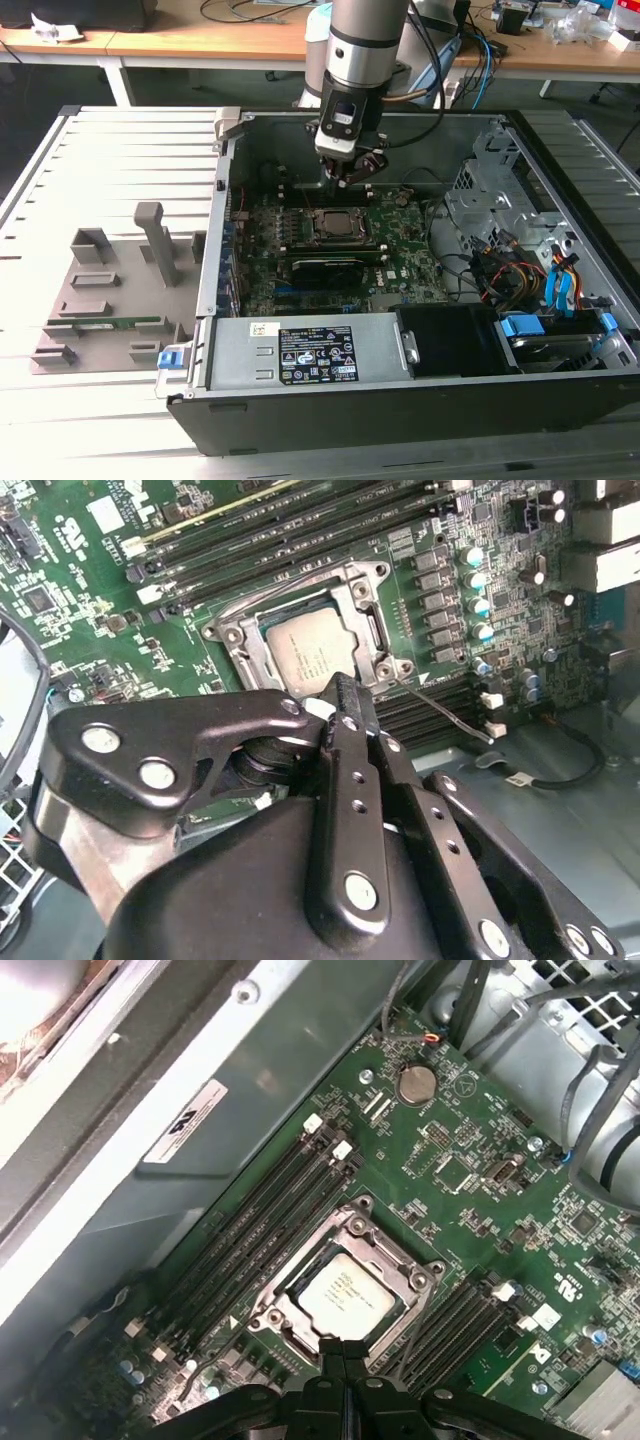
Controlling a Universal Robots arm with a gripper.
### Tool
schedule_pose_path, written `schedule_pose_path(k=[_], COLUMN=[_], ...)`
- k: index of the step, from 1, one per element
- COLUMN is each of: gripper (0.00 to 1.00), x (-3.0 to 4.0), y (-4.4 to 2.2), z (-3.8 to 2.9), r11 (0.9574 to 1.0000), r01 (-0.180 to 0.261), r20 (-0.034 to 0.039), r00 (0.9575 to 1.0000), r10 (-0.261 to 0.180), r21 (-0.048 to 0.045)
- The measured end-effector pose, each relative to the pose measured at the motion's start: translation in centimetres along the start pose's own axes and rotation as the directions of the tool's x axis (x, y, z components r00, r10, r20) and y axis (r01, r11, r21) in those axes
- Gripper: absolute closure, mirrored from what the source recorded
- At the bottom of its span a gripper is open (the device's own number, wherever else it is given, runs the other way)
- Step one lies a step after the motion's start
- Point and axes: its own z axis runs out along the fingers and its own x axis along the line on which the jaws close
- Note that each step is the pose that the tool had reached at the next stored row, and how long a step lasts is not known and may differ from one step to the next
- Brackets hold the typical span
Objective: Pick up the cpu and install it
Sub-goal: 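Install the first cpu locking lever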
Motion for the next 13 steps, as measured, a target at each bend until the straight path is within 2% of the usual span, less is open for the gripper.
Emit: schedule_pose_path(k=[2, 3, 4, 13], gripper=[0.89, 0.89, 0.89, 0.89], x=[0.0, 0.0, 0.0, 0.0], y=[0.0, 0.0, 0.0, 0.01], z=[0.0, 0.0, 0.0, 0.0], r11=[0.9998, 0.9977, 0.9927, 0.9756], r01=[0.022, 0.068, 0.121, 0.22], r20=[0.0012, 0.0037, 0.0065, 0.0117], r00=[0.9998, 0.9977, 0.9927, 0.9755], r10=[-0.022, -0.068, -0.121, -0.22], r21=[0.0004, 0.0013, 0.0024, 0.0049])
